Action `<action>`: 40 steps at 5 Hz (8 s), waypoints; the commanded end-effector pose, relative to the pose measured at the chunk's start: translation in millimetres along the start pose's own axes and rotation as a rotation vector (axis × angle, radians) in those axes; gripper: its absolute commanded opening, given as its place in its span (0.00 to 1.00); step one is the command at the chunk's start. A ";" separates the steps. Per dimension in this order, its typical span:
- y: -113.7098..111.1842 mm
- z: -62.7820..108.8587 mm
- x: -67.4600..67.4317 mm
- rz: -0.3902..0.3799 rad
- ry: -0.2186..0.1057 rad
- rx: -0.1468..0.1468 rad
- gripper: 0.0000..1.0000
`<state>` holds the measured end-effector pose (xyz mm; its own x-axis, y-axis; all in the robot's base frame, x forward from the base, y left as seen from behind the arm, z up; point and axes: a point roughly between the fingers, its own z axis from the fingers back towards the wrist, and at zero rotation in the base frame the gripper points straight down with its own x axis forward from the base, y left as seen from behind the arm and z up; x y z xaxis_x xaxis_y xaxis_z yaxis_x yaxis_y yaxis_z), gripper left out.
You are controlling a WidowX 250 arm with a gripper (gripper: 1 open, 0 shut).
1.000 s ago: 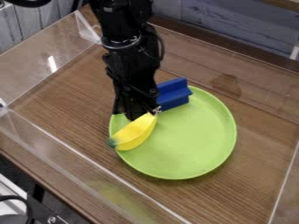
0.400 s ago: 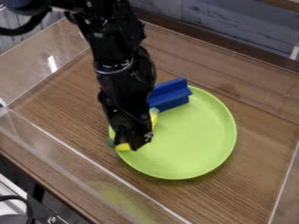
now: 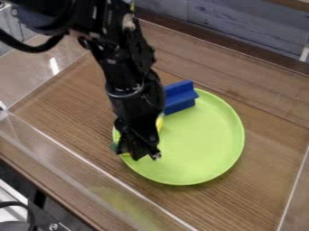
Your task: Remove the banana from inside the green plate and put it on the table
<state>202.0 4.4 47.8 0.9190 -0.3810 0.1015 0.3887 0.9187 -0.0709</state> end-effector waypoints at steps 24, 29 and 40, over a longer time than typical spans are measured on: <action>-40.0 4.3 -1.8 0.217 -0.001 -0.049 0.00; -36.5 3.1 24.4 0.245 0.005 -0.037 0.00; 72.8 75.7 40.7 0.250 -0.018 0.014 1.00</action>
<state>256.0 60.3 111.0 0.9884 -0.1408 0.0573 0.1461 0.9840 -0.1025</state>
